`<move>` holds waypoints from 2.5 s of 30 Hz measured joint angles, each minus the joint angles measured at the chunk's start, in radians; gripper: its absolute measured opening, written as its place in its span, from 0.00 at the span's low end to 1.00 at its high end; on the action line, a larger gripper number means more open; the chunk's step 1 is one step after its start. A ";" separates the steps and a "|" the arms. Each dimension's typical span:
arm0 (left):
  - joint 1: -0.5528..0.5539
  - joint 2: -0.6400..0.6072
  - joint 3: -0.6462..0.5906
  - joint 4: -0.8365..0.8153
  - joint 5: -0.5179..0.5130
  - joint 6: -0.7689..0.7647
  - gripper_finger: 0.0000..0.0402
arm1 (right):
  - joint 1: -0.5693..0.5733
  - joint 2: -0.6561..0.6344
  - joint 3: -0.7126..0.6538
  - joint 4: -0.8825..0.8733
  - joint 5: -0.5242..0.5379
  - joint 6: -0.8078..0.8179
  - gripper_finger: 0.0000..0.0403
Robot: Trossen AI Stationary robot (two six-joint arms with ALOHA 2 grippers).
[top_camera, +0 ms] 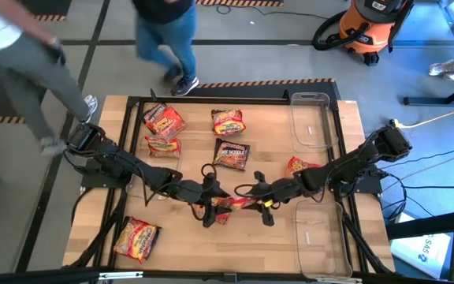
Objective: Sort Maruchan noodles
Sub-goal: Put the red noodle pack into the middle transparent bin
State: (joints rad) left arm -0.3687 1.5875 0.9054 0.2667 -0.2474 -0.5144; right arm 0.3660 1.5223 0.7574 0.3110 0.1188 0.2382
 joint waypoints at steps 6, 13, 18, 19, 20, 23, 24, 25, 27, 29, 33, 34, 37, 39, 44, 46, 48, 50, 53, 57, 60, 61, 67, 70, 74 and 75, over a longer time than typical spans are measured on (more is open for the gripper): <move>0.000 0.005 0.000 0.018 -0.014 -0.006 0.61 | 0.000 0.002 0.000 0.083 0.045 -0.001 0.30; 0.003 0.006 0.000 0.025 -0.032 0.019 0.61 | 0.000 0.013 0.000 0.099 0.062 0.019 0.30; 0.003 0.007 0.000 0.029 -0.033 0.028 0.61 | 0.000 0.026 0.000 0.123 0.073 0.029 0.31; 0.003 0.007 0.000 0.028 -0.034 0.034 0.61 | 0.000 0.026 0.000 0.132 0.073 0.031 0.31; 0.003 0.006 0.000 0.028 -0.035 0.040 0.61 | 0.000 0.026 0.000 0.136 0.073 0.033 0.31; 0.004 0.006 0.000 0.026 -0.035 0.048 0.61 | 0.000 0.026 0.000 0.137 0.073 0.045 0.31; 0.004 0.006 0.000 0.026 -0.035 0.048 0.61 | 0.000 0.026 0.000 0.138 0.074 0.045 0.31; 0.006 0.006 0.000 0.026 -0.036 0.048 0.61 | 0.000 0.026 0.000 0.138 0.074 0.045 0.31; 0.007 0.006 0.000 0.026 -0.041 0.048 0.61 | 0.000 0.026 0.000 0.138 0.075 0.045 0.31; 0.007 0.006 0.000 0.026 -0.051 0.048 0.60 | 0.000 0.026 0.000 0.140 0.077 0.045 0.31; 0.009 0.006 0.000 0.025 -0.053 0.048 0.54 | 0.000 0.026 0.000 0.140 0.076 0.043 0.31; 0.009 0.006 0.000 0.025 -0.050 0.048 0.51 | 0.000 0.026 0.000 0.140 0.076 0.043 0.31; 0.009 0.006 0.000 0.025 -0.049 0.048 0.42 | 0.000 0.026 0.000 0.139 0.076 0.044 0.31; 0.011 0.006 0.000 0.023 -0.048 0.050 0.36 | 0.000 0.026 0.000 0.140 0.077 0.050 0.31; 0.009 0.004 0.000 0.023 -0.051 0.057 0.26 | 0.001 0.026 0.000 0.154 0.106 0.038 0.37; 0.009 0.001 0.000 0.023 -0.050 0.054 0.24 | 0.001 0.026 0.000 0.161 0.105 0.026 0.43; 0.009 -0.005 0.000 0.018 -0.048 0.054 0.24 | 0.000 0.026 0.000 0.163 0.088 0.024 0.50; 0.008 -0.027 -0.001 0.000 -0.027 0.053 0.23 | -0.001 0.012 0.000 0.158 0.064 0.023 0.55; 0.006 -0.081 -0.002 -0.076 -0.009 0.053 0.23 | 0.000 -0.049 0.003 0.110 0.047 0.018 0.62; 0.007 -0.179 -0.001 -0.222 -0.012 0.055 0.23 | 0.010 -0.150 0.003 -0.034 0.052 -0.004 0.66; 0.011 -0.258 -0.001 -0.353 0.005 0.072 0.23 | 0.029 -0.204 0.003 -0.115 0.077 -0.026 0.68; 0.011 -0.286 -0.001 -0.393 0.014 0.079 0.23 | 0.038 -0.217 0.003 -0.141 0.089 -0.032 0.68; 0.034 -0.450 -0.001 -0.663 0.035 0.099 0.23 | 0.076 -0.223 0.002 -0.199 0.137 -0.036 0.67; 0.055 -0.530 -0.001 -0.793 0.032 0.100 0.23 | 0.080 -0.209 0.001 -0.216 0.150 -0.022 0.67; 0.094 -0.633 0.000 -0.962 0.036 0.116 0.23 | 0.079 -0.193 0.001 -0.209 0.151 -0.003 0.67; 0.105 -0.656 0.003 -1.017 0.034 0.129 0.23 | 0.079 -0.186 0.001 -0.204 0.151 -0.004 0.67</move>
State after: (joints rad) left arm -0.2635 0.9320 0.9084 -0.7502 -0.2134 -0.3855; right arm 0.4454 1.3364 0.7582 0.1070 0.2699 0.2345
